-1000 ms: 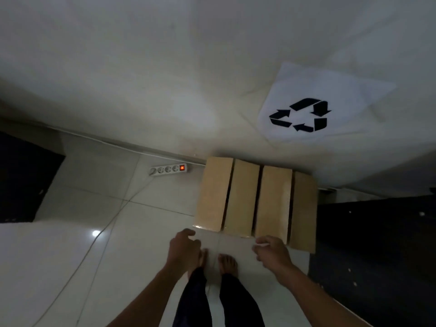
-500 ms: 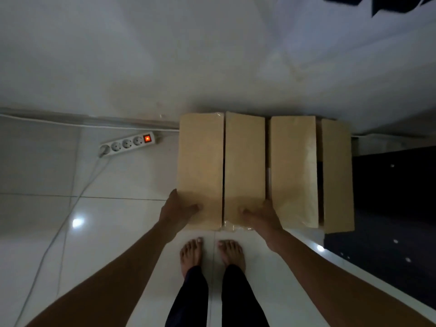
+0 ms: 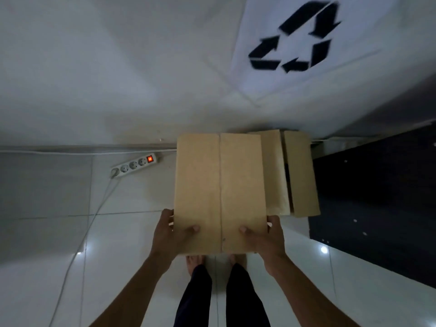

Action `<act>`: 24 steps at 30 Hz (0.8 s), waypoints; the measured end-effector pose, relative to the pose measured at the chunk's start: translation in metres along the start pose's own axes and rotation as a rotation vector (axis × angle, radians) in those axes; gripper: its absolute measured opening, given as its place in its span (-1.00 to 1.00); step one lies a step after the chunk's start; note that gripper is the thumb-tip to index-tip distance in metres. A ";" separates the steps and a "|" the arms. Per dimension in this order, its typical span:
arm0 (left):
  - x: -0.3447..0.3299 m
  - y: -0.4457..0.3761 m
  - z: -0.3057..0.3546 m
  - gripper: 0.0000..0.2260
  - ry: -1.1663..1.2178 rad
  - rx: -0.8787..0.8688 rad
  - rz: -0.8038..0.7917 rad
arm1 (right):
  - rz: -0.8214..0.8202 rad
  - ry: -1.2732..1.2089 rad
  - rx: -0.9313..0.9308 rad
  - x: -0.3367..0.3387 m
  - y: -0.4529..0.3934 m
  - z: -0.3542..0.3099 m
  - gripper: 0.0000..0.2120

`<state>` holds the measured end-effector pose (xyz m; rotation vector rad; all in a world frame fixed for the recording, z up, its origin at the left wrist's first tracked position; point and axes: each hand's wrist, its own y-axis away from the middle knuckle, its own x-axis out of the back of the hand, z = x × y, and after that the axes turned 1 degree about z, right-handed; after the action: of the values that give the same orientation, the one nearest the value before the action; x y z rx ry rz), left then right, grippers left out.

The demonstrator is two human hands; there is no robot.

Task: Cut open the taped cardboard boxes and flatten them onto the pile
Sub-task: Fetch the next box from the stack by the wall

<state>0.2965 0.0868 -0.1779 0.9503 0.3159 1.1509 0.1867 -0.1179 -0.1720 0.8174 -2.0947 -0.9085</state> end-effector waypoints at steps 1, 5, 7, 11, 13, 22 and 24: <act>0.005 0.019 0.011 -0.54 0.008 -0.025 -0.013 | -0.003 -0.029 0.006 0.011 0.018 -0.006 -0.32; 0.018 0.088 0.061 -0.51 0.005 -0.151 -0.073 | -0.021 -0.140 0.049 0.060 0.084 -0.038 -0.38; 0.017 0.123 0.088 -0.47 0.021 -0.219 -0.098 | -0.028 -0.189 0.086 0.089 0.115 -0.052 -0.42; 0.002 0.198 0.134 -0.58 0.147 -0.316 -0.132 | 0.024 -0.255 0.187 0.152 0.180 -0.072 -0.41; -0.008 0.234 0.151 -0.51 0.228 -0.365 -0.160 | 0.050 -0.295 0.233 0.191 0.207 -0.074 -0.43; -0.097 0.372 0.184 0.16 -0.002 -0.592 -0.334 | 0.159 -0.445 0.434 0.386 0.306 -0.022 -0.58; -0.131 0.396 0.184 0.30 -0.100 -0.489 -0.446 | 0.188 -0.468 0.467 0.431 0.322 0.000 -0.58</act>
<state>0.1127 -0.0811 0.2043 0.4694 0.1420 0.7172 -0.1371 -0.2655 0.2308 0.6561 -2.8050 -0.5463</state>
